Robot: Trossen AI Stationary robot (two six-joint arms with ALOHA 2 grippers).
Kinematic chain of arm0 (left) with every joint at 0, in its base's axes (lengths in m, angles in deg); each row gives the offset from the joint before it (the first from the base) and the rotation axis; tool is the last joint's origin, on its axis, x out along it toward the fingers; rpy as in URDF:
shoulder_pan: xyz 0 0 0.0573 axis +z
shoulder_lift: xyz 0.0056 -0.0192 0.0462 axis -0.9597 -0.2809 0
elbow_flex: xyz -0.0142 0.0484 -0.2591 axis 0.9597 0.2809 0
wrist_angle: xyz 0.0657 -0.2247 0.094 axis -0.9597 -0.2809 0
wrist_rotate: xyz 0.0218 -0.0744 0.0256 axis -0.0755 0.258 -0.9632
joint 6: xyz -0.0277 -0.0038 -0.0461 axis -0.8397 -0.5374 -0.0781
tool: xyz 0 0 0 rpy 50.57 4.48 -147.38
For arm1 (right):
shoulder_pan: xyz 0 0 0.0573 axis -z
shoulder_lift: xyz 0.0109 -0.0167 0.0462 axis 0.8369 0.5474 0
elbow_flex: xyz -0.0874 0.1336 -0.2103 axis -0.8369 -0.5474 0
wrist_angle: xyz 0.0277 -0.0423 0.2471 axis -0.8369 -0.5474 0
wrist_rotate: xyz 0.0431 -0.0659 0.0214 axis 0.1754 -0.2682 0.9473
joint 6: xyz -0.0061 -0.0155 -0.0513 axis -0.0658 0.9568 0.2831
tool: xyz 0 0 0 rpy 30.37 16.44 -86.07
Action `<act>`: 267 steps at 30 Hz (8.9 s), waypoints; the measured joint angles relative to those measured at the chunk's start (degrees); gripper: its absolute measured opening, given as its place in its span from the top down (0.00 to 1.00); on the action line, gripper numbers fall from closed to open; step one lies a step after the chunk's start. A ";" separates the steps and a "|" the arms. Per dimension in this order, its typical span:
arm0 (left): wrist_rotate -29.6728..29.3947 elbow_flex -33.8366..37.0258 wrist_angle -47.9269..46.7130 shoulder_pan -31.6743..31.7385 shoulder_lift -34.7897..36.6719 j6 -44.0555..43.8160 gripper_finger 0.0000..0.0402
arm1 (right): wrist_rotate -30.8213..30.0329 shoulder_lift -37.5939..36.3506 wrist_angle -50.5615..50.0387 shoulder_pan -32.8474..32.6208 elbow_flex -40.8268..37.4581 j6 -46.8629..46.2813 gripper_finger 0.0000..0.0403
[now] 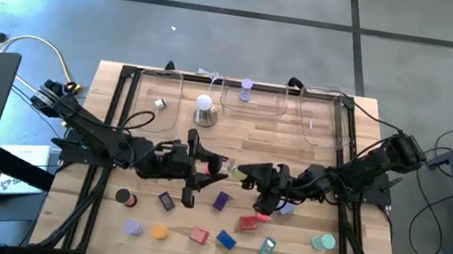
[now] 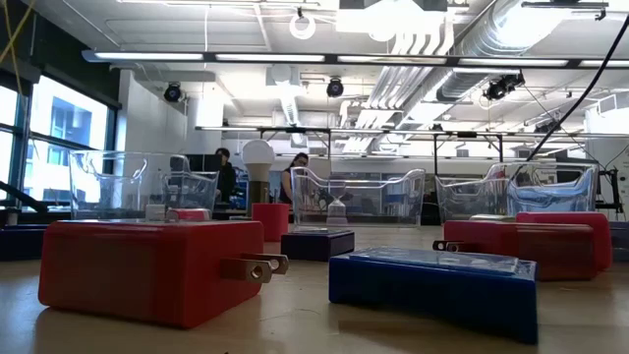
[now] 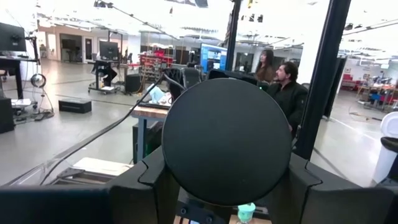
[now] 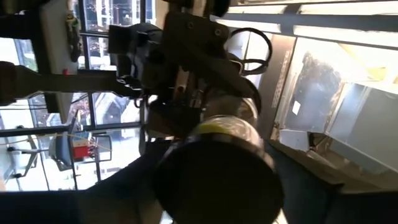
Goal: Pick & Place Office items
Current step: Put the green hourglass into the middle transparent bin, then put the left light pink charger adapter into the left transparent bin
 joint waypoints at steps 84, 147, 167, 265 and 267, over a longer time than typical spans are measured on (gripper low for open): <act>-26.76 0.07 -22.02 -4.26 0.00 -1.57 0.19 | -36.80 0.35 -23.49 18.41 0.00 -58.54 0.53; -23.12 0.04 -34.73 -1.11 2.93 -5.50 0.19 | 17.72 6.09 -104.61 55.28 29.99 -109.93 0.53; -18.80 0.04 -39.29 -1.11 2.91 -10.34 0.19 | 18.62 18.04 -99.14 57.48 29.90 -109.59 0.52; 32.76 23.78 -31.79 24.69 2.08 -2.32 0.19 | -38.86 -13.44 -123.26 5.28 4.48 -137.50 0.41; 34.04 25.38 -28.68 25.40 2.08 -2.33 0.19 | -38.80 -13.42 -123.24 5.28 4.48 -137.61 0.41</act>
